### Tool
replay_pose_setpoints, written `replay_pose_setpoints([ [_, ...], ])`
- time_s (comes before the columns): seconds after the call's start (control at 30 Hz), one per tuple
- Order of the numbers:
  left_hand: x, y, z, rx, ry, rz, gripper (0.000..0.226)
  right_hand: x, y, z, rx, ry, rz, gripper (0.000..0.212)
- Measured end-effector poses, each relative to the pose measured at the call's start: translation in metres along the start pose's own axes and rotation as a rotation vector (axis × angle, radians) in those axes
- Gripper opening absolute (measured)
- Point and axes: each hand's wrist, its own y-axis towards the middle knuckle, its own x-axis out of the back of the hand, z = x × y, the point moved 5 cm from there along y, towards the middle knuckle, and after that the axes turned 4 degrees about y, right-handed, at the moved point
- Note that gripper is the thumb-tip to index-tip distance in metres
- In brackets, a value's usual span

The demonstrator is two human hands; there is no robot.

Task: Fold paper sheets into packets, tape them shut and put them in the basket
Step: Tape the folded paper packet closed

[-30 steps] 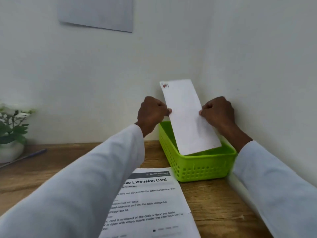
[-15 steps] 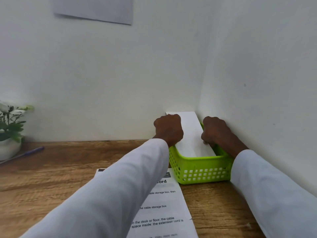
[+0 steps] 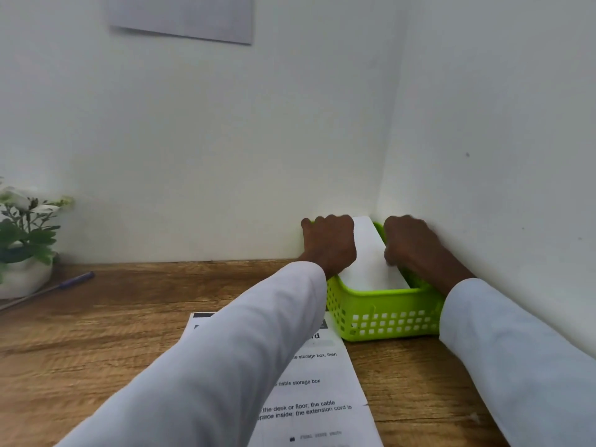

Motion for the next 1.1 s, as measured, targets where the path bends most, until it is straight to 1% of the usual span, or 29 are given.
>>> replay_pose_setpoints([
  [0.1,0.01,-0.001,0.009,0.025,-0.167,-0.089,0.019,0.016,0.0,0.0,0.01,0.152,-0.143,0.021],
  [0.17,0.019,-0.007,0.018,0.0,-0.227,-0.129,0.012,0.026,-0.005,0.008,0.04,0.272,-0.175,0.015],
  [0.27,0.034,-0.02,0.029,-0.047,-0.249,-0.15,0.011,0.04,-0.024,0.033,0.145,0.371,-0.176,0.009],
  [0.33,0.045,-0.032,0.039,-0.065,-0.22,-0.142,0.012,0.05,-0.043,0.053,0.232,0.415,-0.206,0.008],
  [0.4,0.055,-0.046,0.053,-0.067,-0.18,-0.102,0.014,0.057,-0.062,0.072,0.302,0.465,-0.235,0.004],
  [0.5,0.067,-0.075,0.079,-0.043,-0.117,0.005,0.023,0.053,-0.09,0.1,0.401,0.558,-0.205,0.001],
  [0.6,0.069,-0.11,0.106,-0.027,-0.055,0.159,0.028,0.034,-0.116,0.127,0.511,0.549,-0.103,0.002],
  [0.67,0.066,-0.133,0.123,-0.015,-0.022,0.259,0.036,0.019,-0.133,0.139,0.56,0.539,-0.027,0.002],
  [0.73,0.062,-0.154,0.136,-0.016,-0.006,0.352,0.046,0.003,-0.147,0.147,0.591,0.531,0.026,0.008],
  [0.83,0.058,-0.183,0.15,-0.024,0.005,0.474,0.069,-0.015,-0.165,0.153,0.605,0.543,0.108,0.03],
  [0.93,0.052,-0.2,0.165,0.003,0.004,0.525,0.074,-0.03,-0.181,0.153,0.543,0.482,0.241,0.062],
  [0.97,0.049,-0.204,0.17,0.011,-0.007,0.54,0.075,-0.035,-0.187,0.153,0.531,0.469,0.279,0.069],
  [1.1,0.045,-0.211,0.181,0.044,-0.069,0.556,0.077,-0.048,-0.205,0.157,0.56,0.474,0.372,0.077],
])
